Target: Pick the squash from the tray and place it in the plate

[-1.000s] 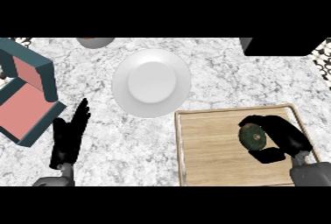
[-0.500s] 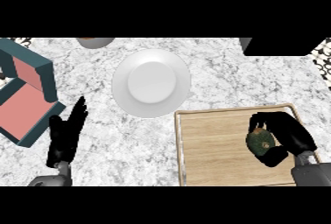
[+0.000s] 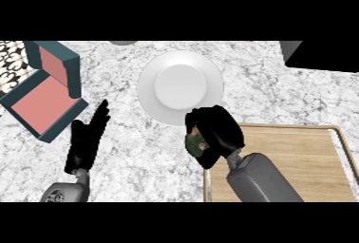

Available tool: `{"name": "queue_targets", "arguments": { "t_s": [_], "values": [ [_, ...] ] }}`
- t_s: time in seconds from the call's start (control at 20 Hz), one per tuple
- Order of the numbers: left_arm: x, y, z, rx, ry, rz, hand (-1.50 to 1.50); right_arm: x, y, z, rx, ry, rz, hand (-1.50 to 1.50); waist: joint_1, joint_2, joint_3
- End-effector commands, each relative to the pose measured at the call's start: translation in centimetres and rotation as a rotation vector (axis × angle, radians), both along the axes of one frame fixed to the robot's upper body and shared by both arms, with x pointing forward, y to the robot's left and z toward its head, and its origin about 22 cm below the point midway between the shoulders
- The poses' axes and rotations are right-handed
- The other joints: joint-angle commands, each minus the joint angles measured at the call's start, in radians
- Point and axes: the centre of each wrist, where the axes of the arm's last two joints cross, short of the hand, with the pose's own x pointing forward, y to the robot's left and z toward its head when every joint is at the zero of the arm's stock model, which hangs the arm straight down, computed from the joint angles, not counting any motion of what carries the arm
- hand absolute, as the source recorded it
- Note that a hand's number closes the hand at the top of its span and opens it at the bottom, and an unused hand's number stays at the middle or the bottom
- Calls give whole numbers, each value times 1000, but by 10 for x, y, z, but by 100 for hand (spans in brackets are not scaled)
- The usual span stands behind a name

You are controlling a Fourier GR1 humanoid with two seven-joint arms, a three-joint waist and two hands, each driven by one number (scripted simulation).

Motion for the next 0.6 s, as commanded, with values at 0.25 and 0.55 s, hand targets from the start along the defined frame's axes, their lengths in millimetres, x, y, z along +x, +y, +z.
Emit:
{"name": "queue_targets", "arguments": {
  "t_s": [0.25,0.55],
  "values": [
    [7,-6,-7,-2,0,6,0,-2,92,49,226,-262,-2,150,-15,0,0],
    [1,4,-10,11,14,28,0,20,125,92,257,-315,-161,150,-33,-5,-1]
  ]
}}
